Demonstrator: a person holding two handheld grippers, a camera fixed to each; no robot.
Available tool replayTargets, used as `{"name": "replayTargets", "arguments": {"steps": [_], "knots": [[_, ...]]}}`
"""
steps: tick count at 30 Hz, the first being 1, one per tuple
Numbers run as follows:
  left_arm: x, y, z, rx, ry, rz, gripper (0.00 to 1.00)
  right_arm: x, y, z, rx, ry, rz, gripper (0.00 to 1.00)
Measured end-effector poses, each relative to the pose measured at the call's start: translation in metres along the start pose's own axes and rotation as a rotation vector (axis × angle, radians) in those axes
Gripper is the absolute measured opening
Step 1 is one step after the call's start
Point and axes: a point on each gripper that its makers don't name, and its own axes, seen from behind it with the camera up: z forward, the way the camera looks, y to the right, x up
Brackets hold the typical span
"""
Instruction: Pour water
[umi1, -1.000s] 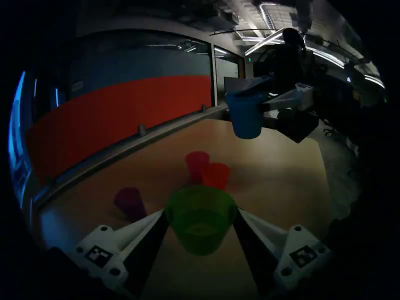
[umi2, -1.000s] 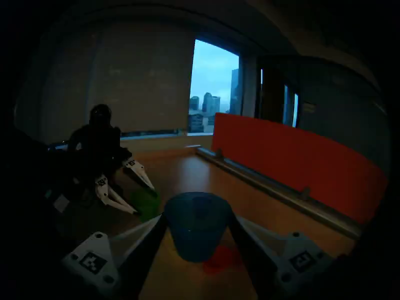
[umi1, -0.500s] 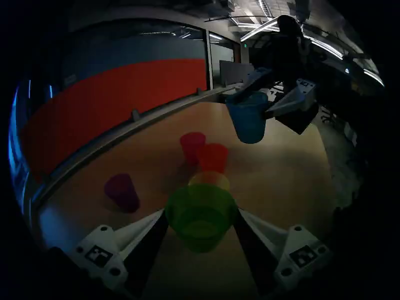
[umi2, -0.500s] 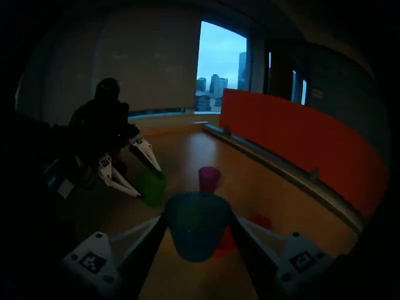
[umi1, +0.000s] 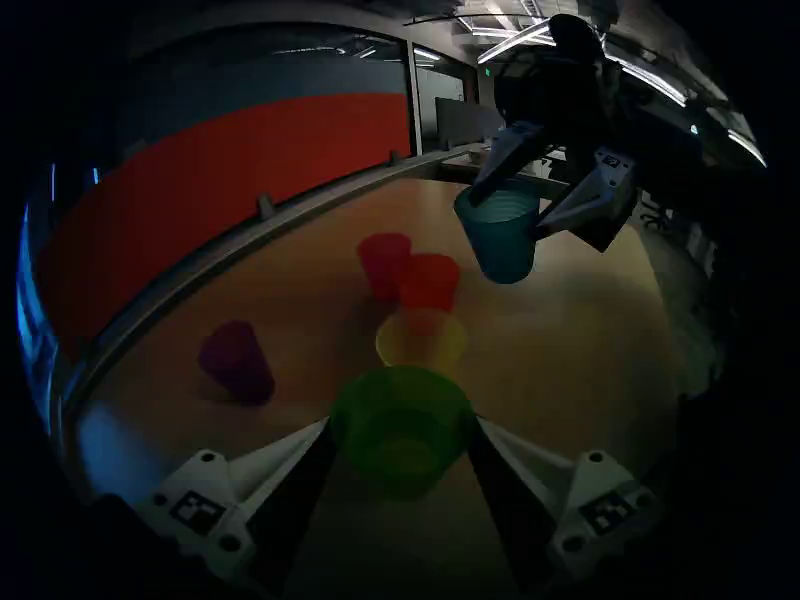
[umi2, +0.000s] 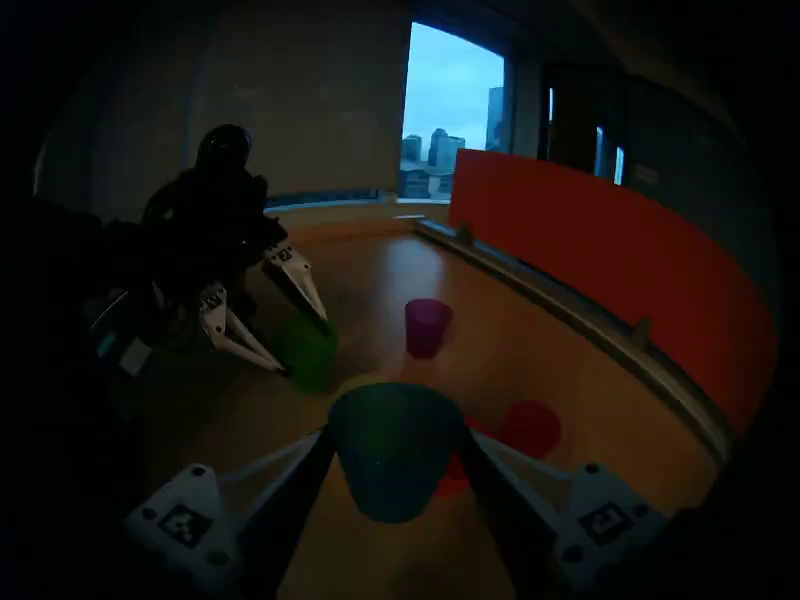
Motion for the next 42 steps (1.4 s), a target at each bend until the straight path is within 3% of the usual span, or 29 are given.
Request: {"name": "replayTargets", "arguments": {"steps": [21, 42], "knots": [[-0.024, 0.0, 0.02, -0.023, -0.05, -0.013, 0.86, -0.022, -0.002, 0.014, 0.021, -0.039, -0.016, 0.95], [-0.033, 0.004, 0.021, -0.037, -0.045, -0.034, 0.88, -0.025, -0.002, 0.017, 0.018, -0.043, -0.018, 0.96]]}}
